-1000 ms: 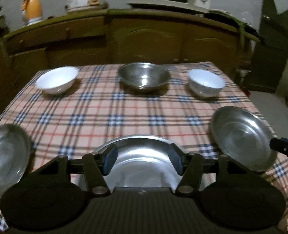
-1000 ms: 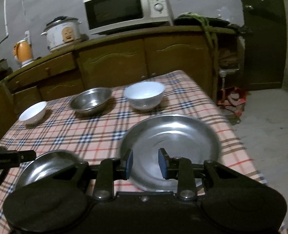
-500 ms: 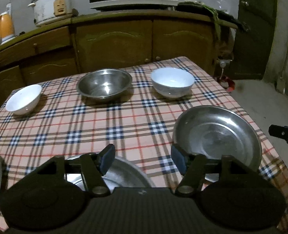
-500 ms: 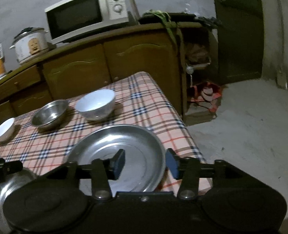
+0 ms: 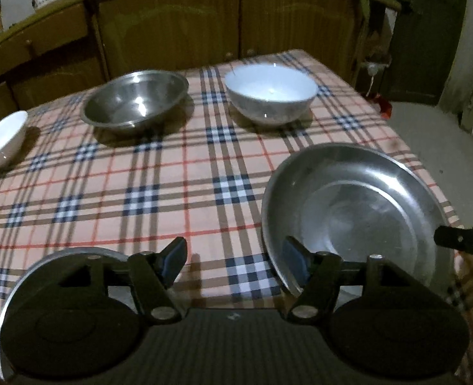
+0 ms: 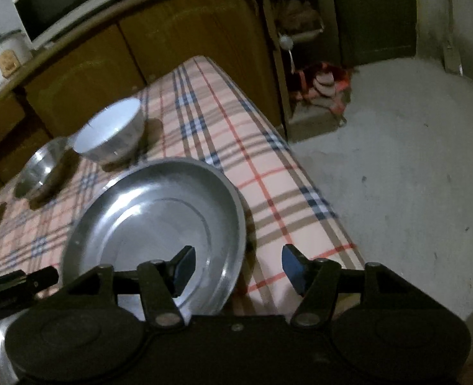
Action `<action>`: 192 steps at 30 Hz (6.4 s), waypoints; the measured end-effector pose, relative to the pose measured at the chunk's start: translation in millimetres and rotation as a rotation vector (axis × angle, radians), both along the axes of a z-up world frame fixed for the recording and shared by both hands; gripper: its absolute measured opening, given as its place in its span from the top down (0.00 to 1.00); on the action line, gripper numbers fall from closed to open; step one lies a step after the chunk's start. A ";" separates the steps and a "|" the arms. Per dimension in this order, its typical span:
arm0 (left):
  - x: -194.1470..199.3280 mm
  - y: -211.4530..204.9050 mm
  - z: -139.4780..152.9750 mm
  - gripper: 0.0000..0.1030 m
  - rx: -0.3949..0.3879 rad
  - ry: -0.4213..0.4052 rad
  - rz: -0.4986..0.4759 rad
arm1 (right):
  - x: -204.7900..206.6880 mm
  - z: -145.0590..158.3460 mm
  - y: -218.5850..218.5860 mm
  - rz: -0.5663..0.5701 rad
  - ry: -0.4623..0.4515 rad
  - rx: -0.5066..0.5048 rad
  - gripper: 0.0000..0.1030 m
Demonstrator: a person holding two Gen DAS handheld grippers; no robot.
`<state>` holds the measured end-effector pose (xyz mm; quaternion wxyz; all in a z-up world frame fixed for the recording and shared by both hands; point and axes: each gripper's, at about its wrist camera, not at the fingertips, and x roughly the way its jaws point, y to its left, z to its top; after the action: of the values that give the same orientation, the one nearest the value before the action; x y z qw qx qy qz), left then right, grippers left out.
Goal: Organize plates and bowls
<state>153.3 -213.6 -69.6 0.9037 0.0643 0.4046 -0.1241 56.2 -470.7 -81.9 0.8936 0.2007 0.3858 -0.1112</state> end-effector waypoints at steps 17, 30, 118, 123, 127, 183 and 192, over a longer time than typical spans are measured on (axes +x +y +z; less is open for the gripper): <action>5.8 -13.4 -3.5 0.83 -0.062 0.040 -0.099 | 2.5 1.9 9.4 0.026 -0.034 -0.019 0.75; -30.0 5.6 35.9 0.84 -0.057 -0.085 -0.098 | -42.0 40.9 36.5 0.048 -0.172 -0.080 0.75; -105.1 189.4 1.6 0.82 0.032 -0.151 0.186 | -58.8 7.8 261.6 0.372 -0.165 -0.207 0.75; -104.8 188.5 -2.8 0.80 0.032 -0.144 0.190 | -56.8 7.4 262.3 0.376 -0.170 -0.220 0.73; -103.1 190.5 -5.4 0.79 0.018 -0.133 0.194 | -57.8 7.4 267.2 0.398 -0.170 -0.241 0.64; -69.5 435.1 18.0 0.29 -0.060 -0.162 0.789 | 10.1 51.9 481.4 0.790 -0.231 -0.174 0.33; -57.3 448.7 8.1 0.44 -0.104 -0.101 0.754 | 50.6 31.4 525.2 0.800 -0.148 -0.107 0.32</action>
<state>96.0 235.1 -61.6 0.9069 -0.1287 0.3480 0.1998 106.8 54.5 -50.5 0.9009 -0.0046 0.3618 0.2399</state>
